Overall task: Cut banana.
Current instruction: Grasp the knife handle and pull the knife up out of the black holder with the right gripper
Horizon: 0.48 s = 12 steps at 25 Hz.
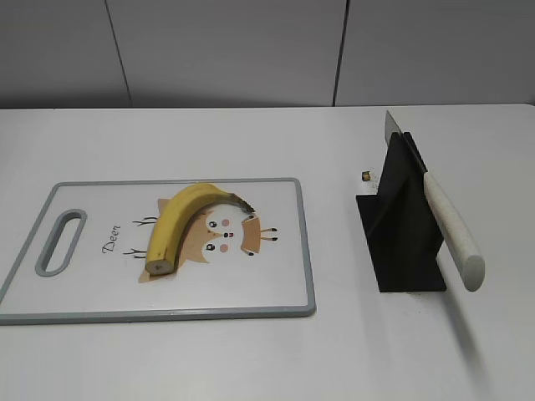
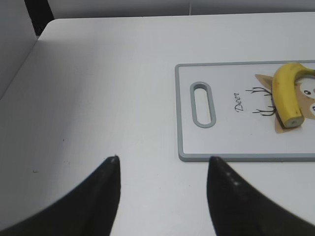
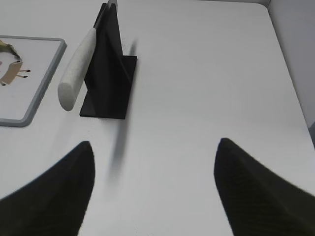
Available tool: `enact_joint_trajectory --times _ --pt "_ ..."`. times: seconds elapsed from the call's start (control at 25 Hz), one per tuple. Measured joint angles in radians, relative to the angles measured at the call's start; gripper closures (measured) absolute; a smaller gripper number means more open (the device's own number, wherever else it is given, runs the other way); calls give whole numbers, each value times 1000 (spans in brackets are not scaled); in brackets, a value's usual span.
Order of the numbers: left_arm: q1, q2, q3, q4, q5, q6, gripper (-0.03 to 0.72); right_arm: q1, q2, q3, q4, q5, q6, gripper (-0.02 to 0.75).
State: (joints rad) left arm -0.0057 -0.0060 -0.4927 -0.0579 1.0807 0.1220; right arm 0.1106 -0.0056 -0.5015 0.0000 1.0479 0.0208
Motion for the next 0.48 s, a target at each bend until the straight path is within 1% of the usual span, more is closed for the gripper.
enact_joint_trajectory --times 0.48 --pt "0 0 0 0 0 0 138 0 0 0 0 0 0 166"
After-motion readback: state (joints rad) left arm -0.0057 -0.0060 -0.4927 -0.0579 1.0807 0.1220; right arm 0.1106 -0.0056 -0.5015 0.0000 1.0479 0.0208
